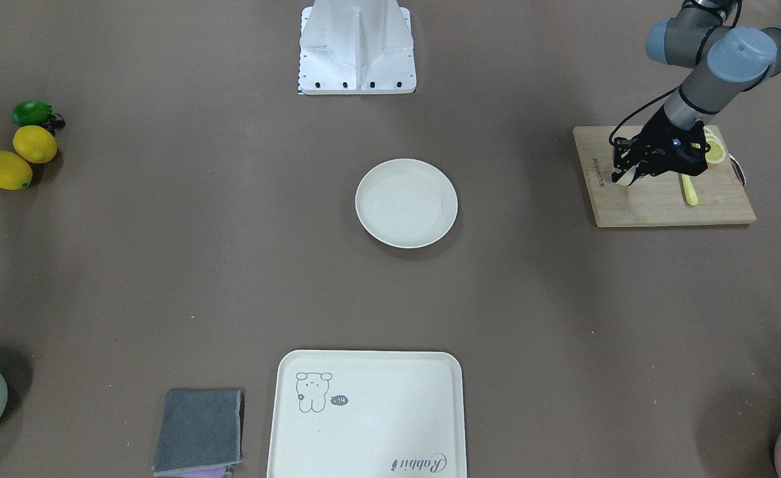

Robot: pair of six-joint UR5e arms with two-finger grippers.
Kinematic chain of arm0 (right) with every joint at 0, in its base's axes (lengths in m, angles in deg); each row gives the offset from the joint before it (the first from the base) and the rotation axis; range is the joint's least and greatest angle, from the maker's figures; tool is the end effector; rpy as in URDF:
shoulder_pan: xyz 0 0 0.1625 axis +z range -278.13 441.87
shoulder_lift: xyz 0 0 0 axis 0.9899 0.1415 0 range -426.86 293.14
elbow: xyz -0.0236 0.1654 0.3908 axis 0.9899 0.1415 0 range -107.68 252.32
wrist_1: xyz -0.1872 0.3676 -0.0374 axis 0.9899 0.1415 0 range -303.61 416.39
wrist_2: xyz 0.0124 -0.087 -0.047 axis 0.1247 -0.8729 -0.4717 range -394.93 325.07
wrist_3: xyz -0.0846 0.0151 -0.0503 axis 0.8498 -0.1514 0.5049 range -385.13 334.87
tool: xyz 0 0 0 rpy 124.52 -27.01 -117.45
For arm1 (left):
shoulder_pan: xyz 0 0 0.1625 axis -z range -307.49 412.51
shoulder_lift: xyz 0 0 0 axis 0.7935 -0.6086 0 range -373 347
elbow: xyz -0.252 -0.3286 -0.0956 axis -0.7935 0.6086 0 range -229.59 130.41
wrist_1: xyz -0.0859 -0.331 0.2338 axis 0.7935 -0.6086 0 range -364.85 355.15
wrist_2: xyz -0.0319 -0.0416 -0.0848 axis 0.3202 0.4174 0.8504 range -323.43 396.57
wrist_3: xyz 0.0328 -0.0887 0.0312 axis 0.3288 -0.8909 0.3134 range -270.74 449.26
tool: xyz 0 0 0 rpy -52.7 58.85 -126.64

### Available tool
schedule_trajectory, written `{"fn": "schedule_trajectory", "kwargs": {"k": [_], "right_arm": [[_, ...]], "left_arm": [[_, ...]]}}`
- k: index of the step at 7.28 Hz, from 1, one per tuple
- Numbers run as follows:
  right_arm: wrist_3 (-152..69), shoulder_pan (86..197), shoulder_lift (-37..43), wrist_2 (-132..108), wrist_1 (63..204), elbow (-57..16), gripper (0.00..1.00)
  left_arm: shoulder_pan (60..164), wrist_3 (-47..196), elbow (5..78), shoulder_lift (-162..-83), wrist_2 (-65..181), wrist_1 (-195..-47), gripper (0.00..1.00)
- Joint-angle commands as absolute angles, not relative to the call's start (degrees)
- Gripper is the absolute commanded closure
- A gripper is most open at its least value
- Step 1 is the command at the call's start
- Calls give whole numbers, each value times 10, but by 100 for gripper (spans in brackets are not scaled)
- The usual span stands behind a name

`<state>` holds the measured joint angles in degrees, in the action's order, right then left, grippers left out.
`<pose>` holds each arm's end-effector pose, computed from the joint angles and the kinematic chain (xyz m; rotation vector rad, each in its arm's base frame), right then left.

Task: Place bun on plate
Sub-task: 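Lower the left gripper onto the pale bun on the cutting board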

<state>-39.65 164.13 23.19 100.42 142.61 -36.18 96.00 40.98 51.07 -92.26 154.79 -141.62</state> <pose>-0.0041 -0.4943 0.4903 0.2096 -0.8368 -0.0425 0.2637 -0.3689 0.5683 0.1982 0.9015 0.1719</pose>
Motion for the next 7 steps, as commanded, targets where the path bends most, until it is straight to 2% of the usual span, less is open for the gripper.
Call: {"fn": "schedule_trajectory", "kwargs": {"k": [1, 4, 7], "right_arm": [[-397, 1641, 230, 1004, 1426, -361, 0], [-397, 1641, 228, 1004, 1426, -360, 0], [-397, 1641, 233, 1005, 1424, -356, 0]], "left_arm": [[966, 411, 517, -924, 1556, -1416, 93], [1024, 400, 550, -952, 1649, -1414, 93], [1000, 235, 515, -1108, 1644, -1413, 93]]}}
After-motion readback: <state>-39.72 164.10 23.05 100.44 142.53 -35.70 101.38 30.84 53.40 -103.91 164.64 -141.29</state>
